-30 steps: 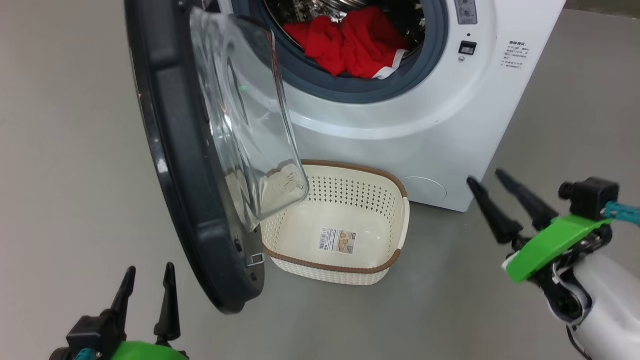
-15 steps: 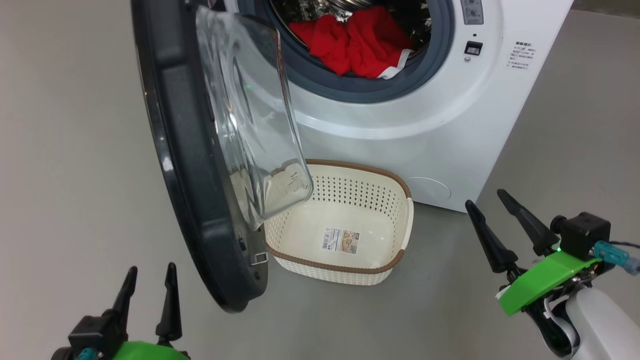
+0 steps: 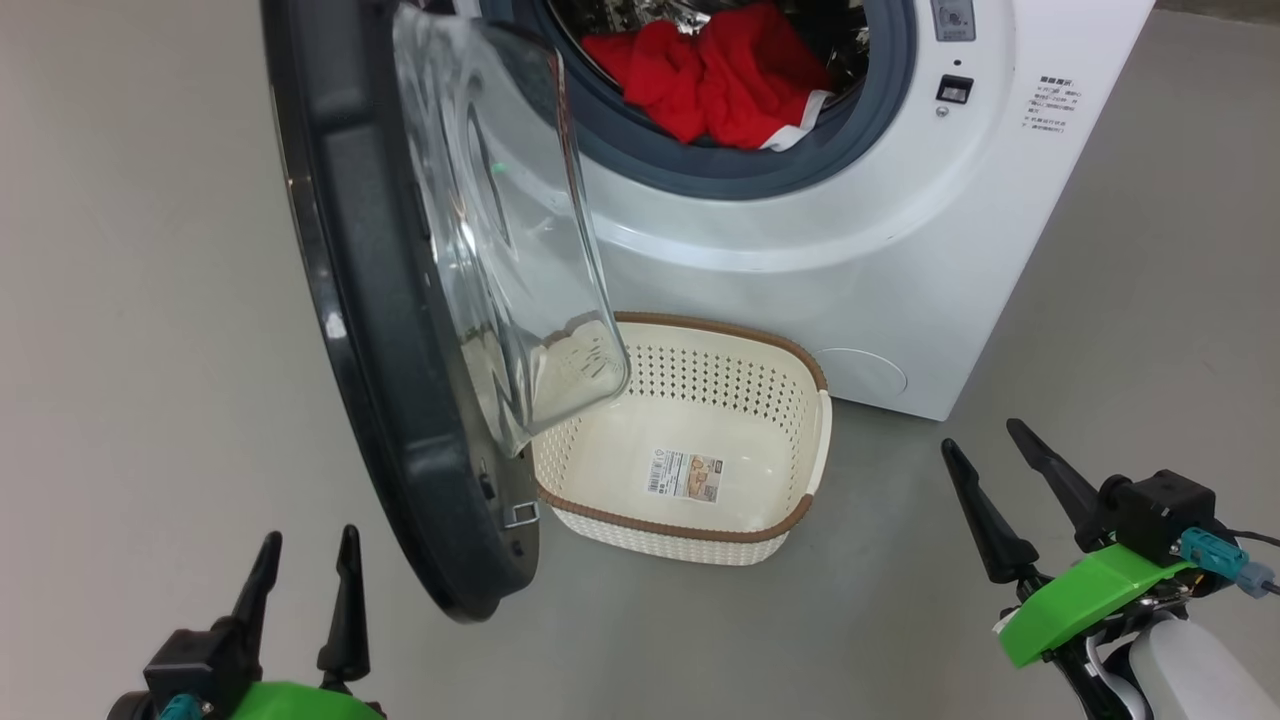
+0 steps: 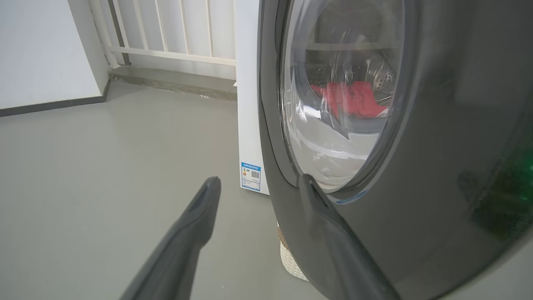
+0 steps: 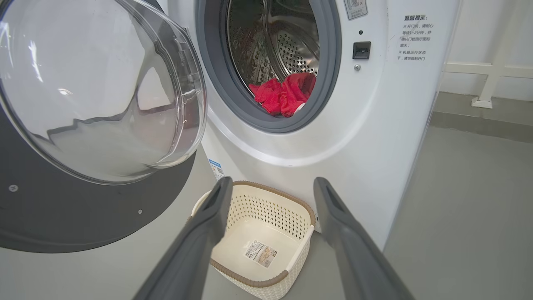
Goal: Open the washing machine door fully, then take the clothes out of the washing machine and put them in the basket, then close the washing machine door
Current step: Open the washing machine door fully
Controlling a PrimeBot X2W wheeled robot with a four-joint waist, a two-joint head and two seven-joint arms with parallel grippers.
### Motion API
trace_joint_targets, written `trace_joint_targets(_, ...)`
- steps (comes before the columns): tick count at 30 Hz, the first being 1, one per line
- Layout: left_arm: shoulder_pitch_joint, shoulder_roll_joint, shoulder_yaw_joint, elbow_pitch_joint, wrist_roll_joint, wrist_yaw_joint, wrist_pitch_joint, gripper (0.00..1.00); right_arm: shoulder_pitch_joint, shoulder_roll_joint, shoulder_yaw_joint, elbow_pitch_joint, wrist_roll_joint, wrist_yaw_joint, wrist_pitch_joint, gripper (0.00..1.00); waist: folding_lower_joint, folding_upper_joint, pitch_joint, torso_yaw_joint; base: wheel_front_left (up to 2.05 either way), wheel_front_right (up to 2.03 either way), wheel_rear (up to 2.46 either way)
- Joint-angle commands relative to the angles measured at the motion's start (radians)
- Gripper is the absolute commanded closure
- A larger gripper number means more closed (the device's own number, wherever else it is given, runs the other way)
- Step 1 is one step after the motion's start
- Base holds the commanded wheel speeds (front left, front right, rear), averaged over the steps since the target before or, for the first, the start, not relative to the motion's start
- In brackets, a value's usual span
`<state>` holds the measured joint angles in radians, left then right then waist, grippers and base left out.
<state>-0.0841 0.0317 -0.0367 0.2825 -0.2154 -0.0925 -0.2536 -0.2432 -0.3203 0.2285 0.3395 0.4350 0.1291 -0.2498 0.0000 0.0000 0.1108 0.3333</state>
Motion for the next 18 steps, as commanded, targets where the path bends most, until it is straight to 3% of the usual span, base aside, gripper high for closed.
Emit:
trace_joint_targets(1, -0.023, 0.018, 0.031, -0.02, -0.004, 0.004, -0.008, 0.0, 0.01, -0.007, 0.009, -0.025, -0.004, 0.002, -0.012, 0.0, 0.0, 0.0, 0.0, 0.0, 0.0, 0.0, 0.0)
trace_joint_targets(14, -0.027, 0.018, 0.046, -0.038, -0.026, 0.005, -0.008, 0.0, 0.018, 0.002, -0.024, -0.036, -0.032, 0.002, -0.012, 0.0, 0.0, 0.0, -0.007, 0.006, 0.0, 0.0, 0.0)
trace_joint_targets(15, -0.028, 0.018, 0.05, -0.045, -0.028, 0.005, -0.008, 0.58, 0.019, 0.002, -0.027, -0.037, -0.035, 0.002, -0.012, 0.0, 0.0, 0.0, -0.008, 0.007, 0.0, 0.0, 0.0)
trace_joint_targets(16, -0.029, 0.018, 0.054, -0.055, -0.031, 0.004, -0.008, 0.84, 0.02, 0.004, -0.031, -0.039, -0.035, 0.002, -0.012, 0.0, 0.0, 0.0, -0.009, 0.007, 0.0, 0.0, 0.0)
trace_joint_targets(17, -0.03, 0.018, 0.06, -0.067, -0.039, 0.004, -0.008, 1.0, 0.022, 0.006, -0.034, -0.04, -0.035, 0.002, -0.012, 0.0, 0.0, 0.0, -0.012, 0.007, 0.0, 0.0, 0.0)
trace_joint_targets(18, -0.032, 0.018, 0.066, -0.083, -0.044, 0.004, -0.008, 1.0, 0.023, 0.007, -0.034, -0.041, -0.037, 0.002, -0.012, 0.0, 0.0, 0.0, -0.013, 0.006, 0.0, 0.0, 0.0)
